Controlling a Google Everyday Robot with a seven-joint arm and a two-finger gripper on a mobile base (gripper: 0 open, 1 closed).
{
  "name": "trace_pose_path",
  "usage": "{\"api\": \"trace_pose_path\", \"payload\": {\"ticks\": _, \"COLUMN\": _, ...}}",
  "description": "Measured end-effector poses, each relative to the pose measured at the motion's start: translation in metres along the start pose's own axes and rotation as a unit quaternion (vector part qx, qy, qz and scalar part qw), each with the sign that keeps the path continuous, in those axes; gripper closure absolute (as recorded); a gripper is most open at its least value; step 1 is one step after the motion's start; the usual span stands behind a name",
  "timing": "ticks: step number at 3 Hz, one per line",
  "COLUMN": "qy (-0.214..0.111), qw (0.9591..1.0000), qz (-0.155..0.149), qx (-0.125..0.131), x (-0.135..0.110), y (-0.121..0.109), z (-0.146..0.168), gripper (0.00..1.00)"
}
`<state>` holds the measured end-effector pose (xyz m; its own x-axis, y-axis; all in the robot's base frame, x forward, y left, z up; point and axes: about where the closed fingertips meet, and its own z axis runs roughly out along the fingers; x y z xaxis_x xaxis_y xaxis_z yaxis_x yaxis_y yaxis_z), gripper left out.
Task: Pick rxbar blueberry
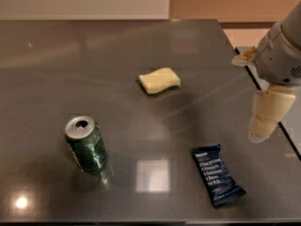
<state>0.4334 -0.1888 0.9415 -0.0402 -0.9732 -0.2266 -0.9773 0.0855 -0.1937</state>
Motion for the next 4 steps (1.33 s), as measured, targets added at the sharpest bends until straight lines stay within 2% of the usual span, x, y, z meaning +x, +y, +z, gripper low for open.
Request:
{"api": "trace_pose_path", "payload": {"ticks": 1, "qy": -0.012, "qw": 0.9991, "qz": -0.030, "qx": -0.027, "x": -0.004, "y": 0.006, "z": 0.019, "gripper": 0.00}}
{"api": "trace_pose_path", "payload": {"ticks": 2, "qy": -0.037, "qw": 0.9947, "qz": -0.080, "qx": -0.053, "x": -0.010, "y": 0.037, "z": 0.037, "gripper": 0.00}}
{"api": "trace_pose_path", "payload": {"ticks": 3, "qy": -0.052, "qw": 0.9899, "qz": -0.111, "qx": -0.072, "x": -0.010, "y": 0.060, "z": 0.050, "gripper": 0.00}}
{"api": "trace_pose_path", "payload": {"ticks": 4, "qy": -0.067, "qw": 0.9834, "qz": -0.142, "qx": -0.090, "x": -0.008, "y": 0.086, "z": 0.064, "gripper": 0.00}}
